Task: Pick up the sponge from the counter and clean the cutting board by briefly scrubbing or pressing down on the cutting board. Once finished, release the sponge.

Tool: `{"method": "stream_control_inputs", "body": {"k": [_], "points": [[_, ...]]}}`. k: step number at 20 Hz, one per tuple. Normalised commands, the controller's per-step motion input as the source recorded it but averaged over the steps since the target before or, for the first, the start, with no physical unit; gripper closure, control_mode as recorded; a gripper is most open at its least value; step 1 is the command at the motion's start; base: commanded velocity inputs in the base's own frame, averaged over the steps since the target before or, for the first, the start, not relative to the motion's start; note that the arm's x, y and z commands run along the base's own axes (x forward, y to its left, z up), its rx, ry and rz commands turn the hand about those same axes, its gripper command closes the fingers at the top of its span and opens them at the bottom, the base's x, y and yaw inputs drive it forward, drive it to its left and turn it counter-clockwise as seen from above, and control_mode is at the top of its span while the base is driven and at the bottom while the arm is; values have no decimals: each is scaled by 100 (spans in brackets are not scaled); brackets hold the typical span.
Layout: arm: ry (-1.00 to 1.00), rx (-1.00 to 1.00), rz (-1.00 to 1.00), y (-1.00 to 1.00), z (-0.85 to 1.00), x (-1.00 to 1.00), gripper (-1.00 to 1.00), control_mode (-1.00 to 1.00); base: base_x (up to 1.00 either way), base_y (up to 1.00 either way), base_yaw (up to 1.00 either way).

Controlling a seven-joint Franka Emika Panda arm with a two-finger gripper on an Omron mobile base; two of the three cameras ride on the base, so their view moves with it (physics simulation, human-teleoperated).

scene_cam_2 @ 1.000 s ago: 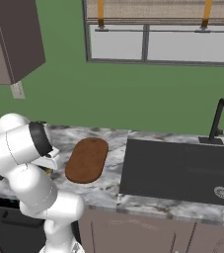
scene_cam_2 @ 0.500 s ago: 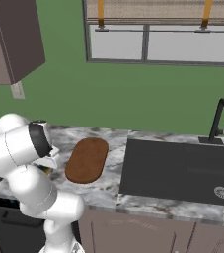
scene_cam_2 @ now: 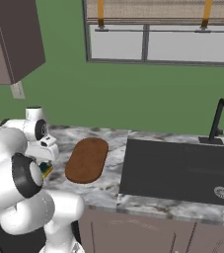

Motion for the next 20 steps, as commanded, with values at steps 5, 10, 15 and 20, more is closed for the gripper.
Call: {"method": "stream_control_inputs", "body": {"k": [5, 10, 15, 20], "points": [[0, -1, 0, -71, 78, -41, -100, -100, 0, 0, 0], [0, 0, 0, -68, 84, -28, -100, -100, 0, 0, 0], [0, 0, 0, -54, 67, -44, -100, -100, 0, 0, 0], [-4, -1, 0, -41, 55, -56, -100, -100, 0, 0, 0]]}}
